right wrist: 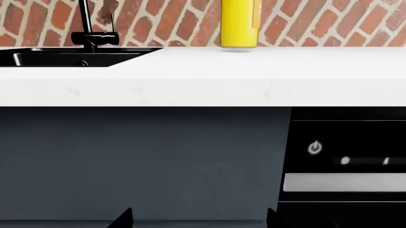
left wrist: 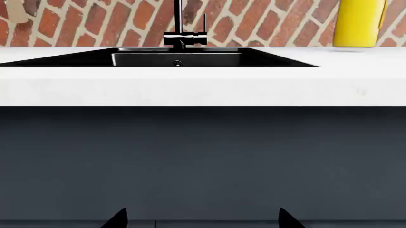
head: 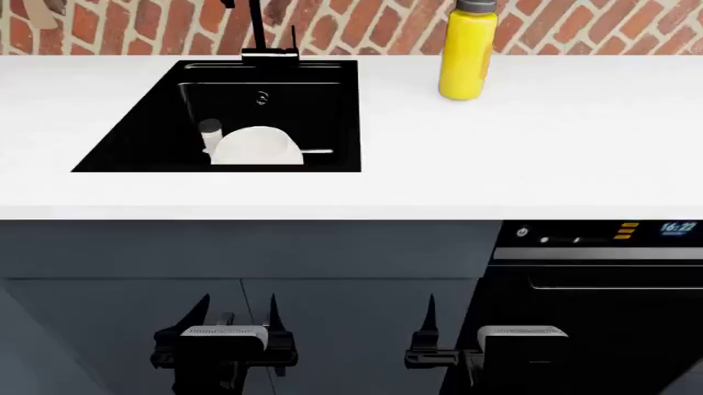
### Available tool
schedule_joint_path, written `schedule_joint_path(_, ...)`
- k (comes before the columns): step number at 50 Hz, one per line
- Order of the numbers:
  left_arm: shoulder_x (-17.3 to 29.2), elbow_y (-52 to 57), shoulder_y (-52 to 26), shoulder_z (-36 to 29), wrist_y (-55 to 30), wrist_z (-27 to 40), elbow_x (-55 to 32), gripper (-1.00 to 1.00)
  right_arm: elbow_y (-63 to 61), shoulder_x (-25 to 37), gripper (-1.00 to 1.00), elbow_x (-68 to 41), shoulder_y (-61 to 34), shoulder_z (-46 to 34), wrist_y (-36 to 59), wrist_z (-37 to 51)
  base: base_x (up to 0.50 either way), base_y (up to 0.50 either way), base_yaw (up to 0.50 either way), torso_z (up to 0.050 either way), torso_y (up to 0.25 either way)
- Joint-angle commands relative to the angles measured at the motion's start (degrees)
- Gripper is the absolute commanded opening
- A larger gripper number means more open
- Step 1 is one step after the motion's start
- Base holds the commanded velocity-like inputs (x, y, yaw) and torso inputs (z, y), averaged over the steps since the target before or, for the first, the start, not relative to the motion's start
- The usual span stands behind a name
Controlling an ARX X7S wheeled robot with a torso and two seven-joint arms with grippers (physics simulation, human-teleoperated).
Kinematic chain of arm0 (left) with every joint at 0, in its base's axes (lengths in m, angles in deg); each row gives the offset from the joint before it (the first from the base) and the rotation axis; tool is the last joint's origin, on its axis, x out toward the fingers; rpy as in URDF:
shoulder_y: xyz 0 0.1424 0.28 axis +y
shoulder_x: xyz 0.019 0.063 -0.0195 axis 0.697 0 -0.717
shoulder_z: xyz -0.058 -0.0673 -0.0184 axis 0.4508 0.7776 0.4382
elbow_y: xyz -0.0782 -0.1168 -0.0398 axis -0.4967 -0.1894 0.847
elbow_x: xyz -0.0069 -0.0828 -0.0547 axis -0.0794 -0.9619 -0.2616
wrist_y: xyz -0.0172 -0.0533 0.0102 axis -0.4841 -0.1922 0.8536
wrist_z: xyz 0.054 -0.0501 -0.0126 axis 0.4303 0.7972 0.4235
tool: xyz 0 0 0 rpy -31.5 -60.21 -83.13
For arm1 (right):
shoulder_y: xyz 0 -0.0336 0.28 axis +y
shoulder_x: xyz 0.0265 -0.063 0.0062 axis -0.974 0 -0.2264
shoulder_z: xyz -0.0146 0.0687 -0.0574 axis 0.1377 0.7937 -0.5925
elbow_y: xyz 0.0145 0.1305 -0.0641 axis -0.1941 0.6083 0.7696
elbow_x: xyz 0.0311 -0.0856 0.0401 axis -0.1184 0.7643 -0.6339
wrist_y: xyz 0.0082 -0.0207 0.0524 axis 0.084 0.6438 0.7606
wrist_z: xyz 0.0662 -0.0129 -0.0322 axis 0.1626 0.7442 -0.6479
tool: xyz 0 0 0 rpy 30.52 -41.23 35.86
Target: Pick the cup and bowl from the sink and place them on the counter for drying.
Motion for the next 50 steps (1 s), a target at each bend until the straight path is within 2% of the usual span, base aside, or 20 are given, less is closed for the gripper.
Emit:
schedule_joint_path(1, 0.9, 0.2, -0.2, -1.3, -0.3, 1.2, -0.4, 1.0, -0.1, 0.9, 1.0, -0.3, 0.0, -1.4, 0.2, 1.3, 0.0, 0.0, 0.0, 0.0, 0.0)
schedule_joint_path(25, 3.8, 0.1, -0.5, -4.6, -0.9, 5.3, -3.3, 1.0, -0.4, 4.1, 1.0, -2.7, 0.0, -4.6, 0.6, 4.8, 0.0, 0.0, 0.0, 0.0, 0.0)
schedule_joint_path(50, 5.6, 0.4, -0.5, -6.5, -0.6, 7.3, -4.6, 1.0, -0.3, 5.8, 1.0, -4.5, 0.0, -7.1, -0.4, 5.7, 0.0, 0.49, 0.0, 0.0, 0.0)
